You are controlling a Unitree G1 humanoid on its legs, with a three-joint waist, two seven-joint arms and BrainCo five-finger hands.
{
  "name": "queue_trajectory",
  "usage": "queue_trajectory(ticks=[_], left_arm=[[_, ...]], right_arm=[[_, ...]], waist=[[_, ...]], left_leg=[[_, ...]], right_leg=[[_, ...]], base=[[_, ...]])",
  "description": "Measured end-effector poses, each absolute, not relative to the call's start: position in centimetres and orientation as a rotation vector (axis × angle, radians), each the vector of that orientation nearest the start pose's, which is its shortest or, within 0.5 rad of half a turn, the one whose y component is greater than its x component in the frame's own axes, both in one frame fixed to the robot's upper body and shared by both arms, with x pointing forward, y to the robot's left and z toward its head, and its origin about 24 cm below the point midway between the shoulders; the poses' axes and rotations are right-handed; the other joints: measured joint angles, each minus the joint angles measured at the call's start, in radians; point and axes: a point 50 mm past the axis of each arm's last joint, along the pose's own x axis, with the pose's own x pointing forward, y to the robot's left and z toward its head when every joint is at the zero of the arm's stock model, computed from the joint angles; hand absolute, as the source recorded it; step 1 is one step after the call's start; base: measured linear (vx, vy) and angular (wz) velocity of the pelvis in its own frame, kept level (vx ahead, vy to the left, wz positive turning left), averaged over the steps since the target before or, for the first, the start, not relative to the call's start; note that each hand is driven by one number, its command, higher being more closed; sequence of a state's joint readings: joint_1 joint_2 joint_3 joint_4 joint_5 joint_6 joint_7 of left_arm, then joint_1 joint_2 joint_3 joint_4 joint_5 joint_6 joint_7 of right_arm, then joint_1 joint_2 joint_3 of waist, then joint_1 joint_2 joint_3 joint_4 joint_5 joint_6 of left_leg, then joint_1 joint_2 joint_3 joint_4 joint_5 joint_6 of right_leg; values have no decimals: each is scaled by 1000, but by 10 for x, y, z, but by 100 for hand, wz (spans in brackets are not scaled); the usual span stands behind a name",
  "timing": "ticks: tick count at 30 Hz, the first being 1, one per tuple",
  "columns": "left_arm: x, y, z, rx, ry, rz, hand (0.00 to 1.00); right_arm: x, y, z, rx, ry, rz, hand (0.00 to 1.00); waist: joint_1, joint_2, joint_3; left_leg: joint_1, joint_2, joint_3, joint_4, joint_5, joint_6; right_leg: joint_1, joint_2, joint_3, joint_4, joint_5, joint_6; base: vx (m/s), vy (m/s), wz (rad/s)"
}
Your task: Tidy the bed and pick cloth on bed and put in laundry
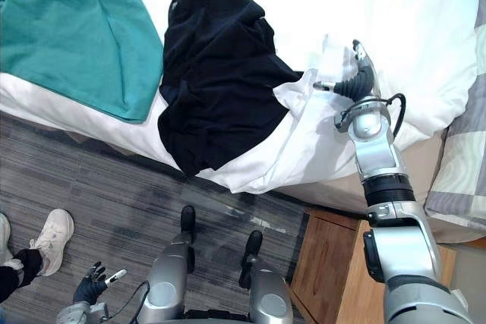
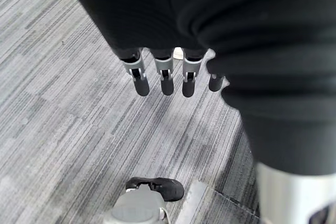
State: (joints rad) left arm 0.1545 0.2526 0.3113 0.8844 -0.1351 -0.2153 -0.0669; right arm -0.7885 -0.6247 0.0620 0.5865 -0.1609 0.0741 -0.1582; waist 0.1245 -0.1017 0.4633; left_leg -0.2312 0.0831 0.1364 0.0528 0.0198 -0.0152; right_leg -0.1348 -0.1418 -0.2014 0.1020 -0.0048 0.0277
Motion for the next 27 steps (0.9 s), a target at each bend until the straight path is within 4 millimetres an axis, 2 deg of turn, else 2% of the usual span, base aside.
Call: queue_trajectory(ticks=[3, 4, 6, 8, 11, 17, 18, 19, 22, 24, 26, 27], left_arm=[[121, 282, -116, 41, 756, 375, 0], [130, 277, -115, 41, 759, 357, 0], [144, 272, -113, 40, 768, 340, 0], [154, 267, -111, 48, 777, 328, 0], [160, 264, -110, 51, 789, 309, 0], [169, 260, -108, 63, 791, 297, 0], [170, 260, -107, 65, 788, 298, 0], [171, 260, -107, 66, 789, 297, 0], [173, 261, -106, 72, 801, 296, 0], [173, 262, -107, 81, 812, 297, 0], [171, 261, -108, 87, 833, 293, 0], [171, 260, -109, 88, 838, 292, 0]], right_arm=[[376, -268, 216, -776, -178, -316, 0], [378, -267, 226, -804, -182, -293, 100], [378, -269, 233, -829, -165, -265, 100], [380, -268, 223, -861, -107, -208, 100], [378, -272, 208, -863, -58, -179, 100], [375, -274, 193, -815, -40, -186, 100], [373, -274, 182, -801, -22, -185, 100], [372, -274, 180, -798, -22, -187, 100], [363, -270, 153, -727, -3, -183, 100], [354, -266, 133, -695, 18, -166, 100], [341, -262, 103, -646, 72, -148, 100], [336, -263, 94, -631, 93, -149, 100]], waist=[[-4, 13, 8], [-5, 13, 8], [-6, 13, 8], [-10, 13, 8], [-12, 13, 8], [-21, 10, 7], [-21, 9, 6], [-21, 9, 6], [-22, -11, -3], [-22, -40, -21], [-30, -76, -45], [-31, -82, -49]], left_leg=[[-3, -1, 10, -2, 8, 0], [-17, 0, 12, -2, 13, 1], [-38, 0, 12, -10, 28, 0], [-37, 0, 10, -32, 47, -1], [-34, -3, 9, -65, 72, -1], [-8, -1, 17, -118, 111, -2], [12, 1, 19, -141, 123, -3], [17, 2, 21, -145, 124, -3], [45, 7, 26, -149, 126, -7], [48, 9, 36, -149, 126, -11], [63, 19, 49, -149, 125, -16], [72, 21, 50, -149, 123, -18]], right_leg=[[-11, -1, 11, 1, 0, 0], [-27, -1, 19, 1, 0, 0], [-49, 1, 21, 0, 0, 0], [-56, 3, 21, -1, 0, 0], [-66, 3, 21, -1, 0, 0], [-64, 7, 25, -1, -1, 0], [-57, 11, 29, -1, -1, 0], [-53, 13, 30, -1, -1, 0], [-29, 19, 40, -7, -8, 3], [-24, 22, 51, -23, -14, 6], [-14, 31, 57, -26, -14, 7], [-6, 33, 58, -26, -14, 7]], base=[[-32, 11, -11], [-44, 4, -9], [-48, 2, 2], [-40, -2, 4], [0, 0, 0], [-11, 5, 1], [-13, 2, -8], [-4, 3, -7], [12, -3, -10], [18, -17, -14], [19, -28, -15], [33, -18, -11]])
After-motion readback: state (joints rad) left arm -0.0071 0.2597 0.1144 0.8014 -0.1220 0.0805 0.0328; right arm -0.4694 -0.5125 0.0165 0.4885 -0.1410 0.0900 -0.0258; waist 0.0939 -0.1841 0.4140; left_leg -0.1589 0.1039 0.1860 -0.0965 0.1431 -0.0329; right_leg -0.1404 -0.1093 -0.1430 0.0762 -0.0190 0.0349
